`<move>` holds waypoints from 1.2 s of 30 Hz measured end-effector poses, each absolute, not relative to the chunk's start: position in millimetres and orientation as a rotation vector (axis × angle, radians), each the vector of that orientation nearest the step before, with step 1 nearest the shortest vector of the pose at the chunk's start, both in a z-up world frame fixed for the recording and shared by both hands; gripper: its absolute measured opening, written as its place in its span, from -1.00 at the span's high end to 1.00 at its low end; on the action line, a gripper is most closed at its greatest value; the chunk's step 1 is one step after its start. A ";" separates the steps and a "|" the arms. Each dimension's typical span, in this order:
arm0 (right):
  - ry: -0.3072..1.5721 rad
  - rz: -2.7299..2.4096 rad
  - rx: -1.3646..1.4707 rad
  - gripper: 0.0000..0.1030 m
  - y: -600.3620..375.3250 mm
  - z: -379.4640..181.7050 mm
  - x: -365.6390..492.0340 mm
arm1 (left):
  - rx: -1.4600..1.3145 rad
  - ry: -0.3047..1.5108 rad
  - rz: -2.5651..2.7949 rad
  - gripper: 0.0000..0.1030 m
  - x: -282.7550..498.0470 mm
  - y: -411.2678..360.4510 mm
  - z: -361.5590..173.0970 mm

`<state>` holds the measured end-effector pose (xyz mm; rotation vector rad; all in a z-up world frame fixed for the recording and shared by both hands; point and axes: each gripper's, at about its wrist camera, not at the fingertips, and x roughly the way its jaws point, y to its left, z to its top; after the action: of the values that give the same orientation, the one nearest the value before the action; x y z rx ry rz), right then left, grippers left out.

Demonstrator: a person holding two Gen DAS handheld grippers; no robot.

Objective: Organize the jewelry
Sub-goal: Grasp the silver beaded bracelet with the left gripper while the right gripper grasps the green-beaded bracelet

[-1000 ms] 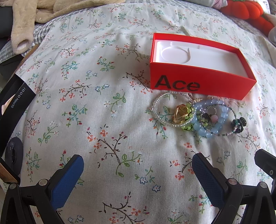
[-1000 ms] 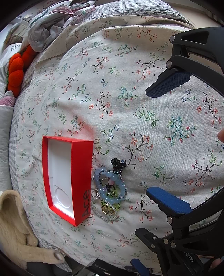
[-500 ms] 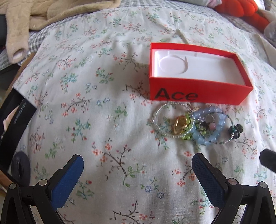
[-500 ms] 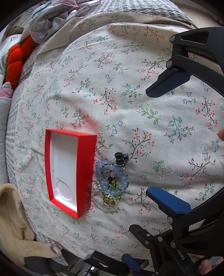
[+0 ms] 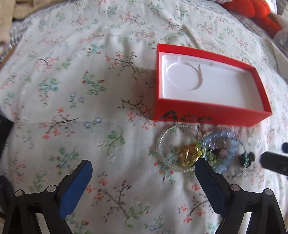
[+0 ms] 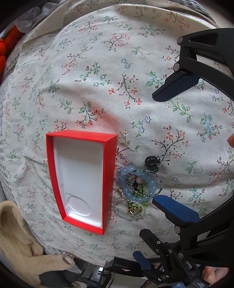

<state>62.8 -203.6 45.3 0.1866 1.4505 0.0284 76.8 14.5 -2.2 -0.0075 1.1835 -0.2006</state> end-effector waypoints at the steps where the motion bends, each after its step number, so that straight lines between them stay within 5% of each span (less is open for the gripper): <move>1: 1.457 0.033 0.197 -1.00 -203.9 42.3 65.9 | -0.033 1.188 -0.206 -0.83 81.8 17.5 -3.7; 4: 1.461 0.031 0.206 -0.96 -203.3 38.2 73.6 | -0.099 1.212 -0.224 -0.66 92.6 24.5 -10.9; 20: 1.520 0.134 0.289 0.22 -185.0 18.5 87.5 | -0.190 1.285 -0.377 0.42 110.8 10.6 -38.3; 28: 1.521 0.107 0.313 0.43 -189.4 9.9 89.0 | -0.100 1.260 -0.314 0.86 110.9 -8.1 -42.9; 36: 1.496 0.139 0.305 0.88 -183.7 13.7 86.1 | -0.076 1.235 -0.306 0.94 102.6 -13.5 -37.3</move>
<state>86.1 -183.7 13.7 0.3046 1.4961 0.1388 102.6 -13.5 -37.3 -0.0763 1.2350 -0.3063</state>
